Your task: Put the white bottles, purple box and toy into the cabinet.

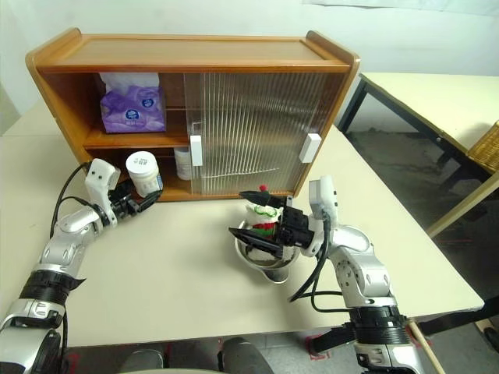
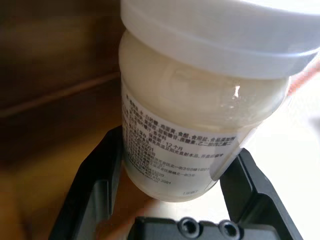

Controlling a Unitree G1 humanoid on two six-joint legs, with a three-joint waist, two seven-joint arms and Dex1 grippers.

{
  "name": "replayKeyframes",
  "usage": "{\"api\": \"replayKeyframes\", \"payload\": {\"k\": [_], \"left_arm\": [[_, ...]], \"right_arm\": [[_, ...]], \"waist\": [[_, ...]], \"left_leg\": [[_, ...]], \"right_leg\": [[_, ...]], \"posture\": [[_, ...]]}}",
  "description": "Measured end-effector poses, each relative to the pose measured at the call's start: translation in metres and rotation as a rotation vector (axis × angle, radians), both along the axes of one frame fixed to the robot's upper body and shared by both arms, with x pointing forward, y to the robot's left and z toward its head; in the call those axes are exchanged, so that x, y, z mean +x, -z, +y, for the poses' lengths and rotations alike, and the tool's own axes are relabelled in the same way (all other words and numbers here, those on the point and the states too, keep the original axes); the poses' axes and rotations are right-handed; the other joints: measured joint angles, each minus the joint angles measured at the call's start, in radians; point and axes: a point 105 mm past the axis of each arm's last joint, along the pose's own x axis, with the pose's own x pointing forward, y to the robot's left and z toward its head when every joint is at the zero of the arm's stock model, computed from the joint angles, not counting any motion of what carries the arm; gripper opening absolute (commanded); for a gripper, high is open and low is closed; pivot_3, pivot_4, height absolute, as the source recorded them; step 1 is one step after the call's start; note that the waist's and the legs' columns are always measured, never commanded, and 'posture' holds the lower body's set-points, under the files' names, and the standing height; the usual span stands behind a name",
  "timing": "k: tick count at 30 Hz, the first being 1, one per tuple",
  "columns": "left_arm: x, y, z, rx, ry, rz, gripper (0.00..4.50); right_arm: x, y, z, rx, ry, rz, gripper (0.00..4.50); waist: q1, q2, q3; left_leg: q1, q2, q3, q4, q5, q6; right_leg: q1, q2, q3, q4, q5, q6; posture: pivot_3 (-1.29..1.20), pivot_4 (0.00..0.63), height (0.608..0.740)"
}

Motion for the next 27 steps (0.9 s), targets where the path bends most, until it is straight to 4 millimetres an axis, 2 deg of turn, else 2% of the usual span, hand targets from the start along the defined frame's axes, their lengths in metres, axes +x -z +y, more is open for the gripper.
{"api": "replayKeyframes", "payload": {"k": [4, 15, 27], "left_arm": [[0.004, 0.006, -0.003, -0.009, -0.059, 0.021, 3.14], [0.025, 0.009, -0.015, -0.017, -0.181, 0.058, 3.14], [0.046, 0.025, 0.0, 0.065, -0.36, 0.116, 3.14]], "right_arm": [[0.0, 0.0, 0.001, 0.001, 0.0, 0.0, 4.5], [0.0, 0.001, 0.001, 0.0, 0.001, 0.001, 4.5], [-0.002, 0.003, -0.002, -0.007, 0.008, 0.007, 4.5]], "waist": [[0.002, -0.001, 0.0], [0.005, -0.003, 0.002], [0.006, -0.003, 0.002]], "left_leg": [[0.0, 0.0, 0.0, 0.0, 0.0, -0.001], [0.002, 0.0, 0.0, 0.001, 0.0, -0.001], [0.003, 0.0, 0.0, 0.001, 0.003, -0.006]], "right_leg": [[0.0, 0.0, 0.0, 0.0, 0.004, 0.007], [0.002, 0.0, 0.0, 0.0, 0.004, 0.007], [0.003, 0.0, 0.0, 0.0, 0.006, 0.01]], "posture": [[-0.12, 0.0, 0.74], [-0.12, 0.0, 0.74], [-0.13, 0.0, 0.74]]}}
